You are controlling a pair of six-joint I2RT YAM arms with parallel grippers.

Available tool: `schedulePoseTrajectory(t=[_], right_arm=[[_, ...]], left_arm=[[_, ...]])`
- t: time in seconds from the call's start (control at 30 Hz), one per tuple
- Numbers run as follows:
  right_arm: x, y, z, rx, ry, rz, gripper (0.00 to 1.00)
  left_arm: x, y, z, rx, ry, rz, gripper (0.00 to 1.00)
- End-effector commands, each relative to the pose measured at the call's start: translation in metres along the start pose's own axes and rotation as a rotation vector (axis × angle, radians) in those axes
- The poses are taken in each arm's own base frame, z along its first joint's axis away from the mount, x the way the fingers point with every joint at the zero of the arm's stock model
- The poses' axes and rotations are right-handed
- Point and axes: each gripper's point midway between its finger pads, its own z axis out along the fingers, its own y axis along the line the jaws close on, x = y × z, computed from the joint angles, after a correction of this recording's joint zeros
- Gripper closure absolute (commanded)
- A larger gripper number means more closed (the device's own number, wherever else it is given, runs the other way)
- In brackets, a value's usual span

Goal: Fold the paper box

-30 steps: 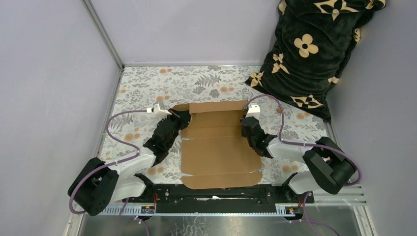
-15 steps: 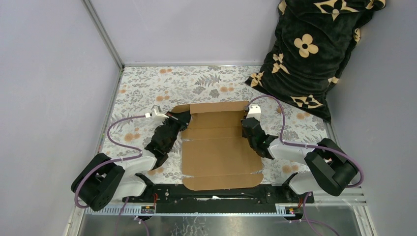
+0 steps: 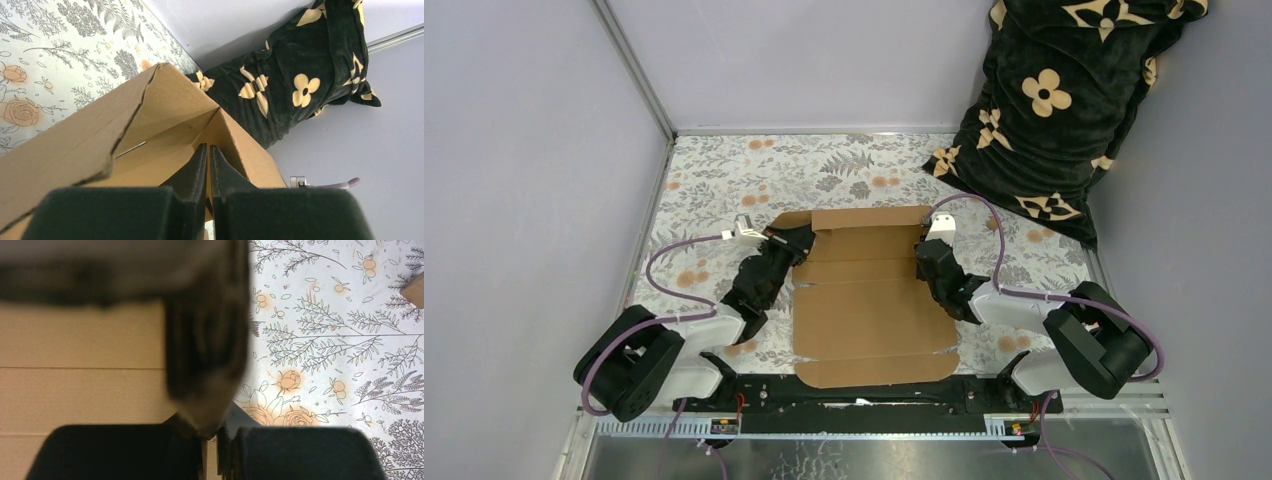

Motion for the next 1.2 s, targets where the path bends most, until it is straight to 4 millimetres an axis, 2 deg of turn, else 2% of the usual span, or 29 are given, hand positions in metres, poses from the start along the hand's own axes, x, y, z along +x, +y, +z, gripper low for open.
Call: schedulePoseTrajectory(t=[0.0, 0.17, 0.27, 0.37, 0.4, 0.7, 0.97, 1.17], right_arm=[[0.001, 0.007, -0.005, -0.029, 0.002, 0.002, 0.95], [0.001, 0.005, -0.006, -0.022, 0.000, 0.007, 0.95], [-0.003, 0.004, -0.008, -0.019, -0.010, 0.015, 0.95], [-0.009, 0.005, -0.010, -0.021, -0.020, 0.013, 0.95], [-0.011, 0.005, -0.010, -0.017, -0.020, 0.009, 0.95], [-0.029, 0.008, -0.013, -0.020, -0.038, 0.003, 0.95], [-0.047, 0.003, -0.014, -0.035, -0.046, 0.050, 0.95], [-0.068, -0.003, -0.016, -0.061, -0.061, 0.131, 0.94]], left_arm=[[0.000, -0.033, 0.004, 0.120, -0.001, -0.048, 0.90], [0.005, -0.041, 0.008, 0.130, 0.027, -0.022, 0.90], [0.002, -0.033, 0.008, 0.057, 0.030, 0.054, 0.90], [-0.009, -0.028, 0.002, -0.008, 0.014, 0.144, 0.89], [-0.010, -0.020, -0.001, -0.058, 0.025, 0.185, 0.89], [-0.039, -0.028, -0.023, -0.169, 0.018, 0.318, 0.86], [-0.050, -0.019, -0.047, -0.203, 0.001, 0.326, 0.85], [-0.048, -0.020, -0.052, -0.204, 0.030, 0.345, 0.87]])
